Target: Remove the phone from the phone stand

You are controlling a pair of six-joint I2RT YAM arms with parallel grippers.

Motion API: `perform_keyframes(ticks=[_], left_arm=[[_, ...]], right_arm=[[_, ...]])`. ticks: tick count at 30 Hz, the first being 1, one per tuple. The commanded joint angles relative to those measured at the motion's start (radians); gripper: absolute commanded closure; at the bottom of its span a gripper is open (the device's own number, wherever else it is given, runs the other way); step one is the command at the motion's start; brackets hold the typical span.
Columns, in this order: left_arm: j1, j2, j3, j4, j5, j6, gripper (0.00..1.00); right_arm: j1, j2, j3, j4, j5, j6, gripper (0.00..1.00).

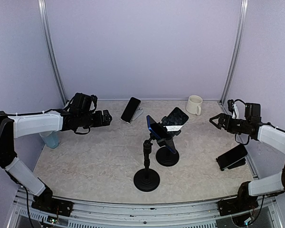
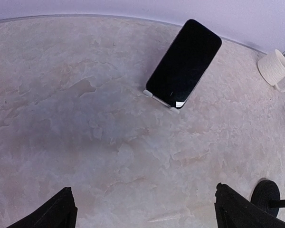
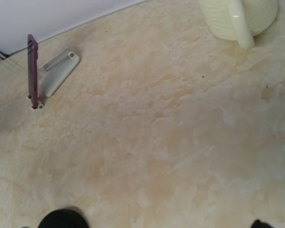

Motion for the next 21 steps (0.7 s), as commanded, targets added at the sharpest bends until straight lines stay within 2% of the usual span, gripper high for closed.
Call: perform_keyframes(ticks=[1,10,21], left_arm=[[0.006,0.043,0.091,0.012,0.066,0.117,0.01],[0.01,0.181,0.277,-0.057,0.137,0.274,0.01],[0.004,0.387,0.463,-0.127,0.159,0.44,0.01]], right_arm=[[-0.014,-0.036,0.023,0.033,-0.041,0.003,0.0],[-0.015,-0.067,0.015,0.03,-0.087,-0.011,0.0],[-0.015,-0.088,-0.005,0.041,-0.116,0.0,0.0]])
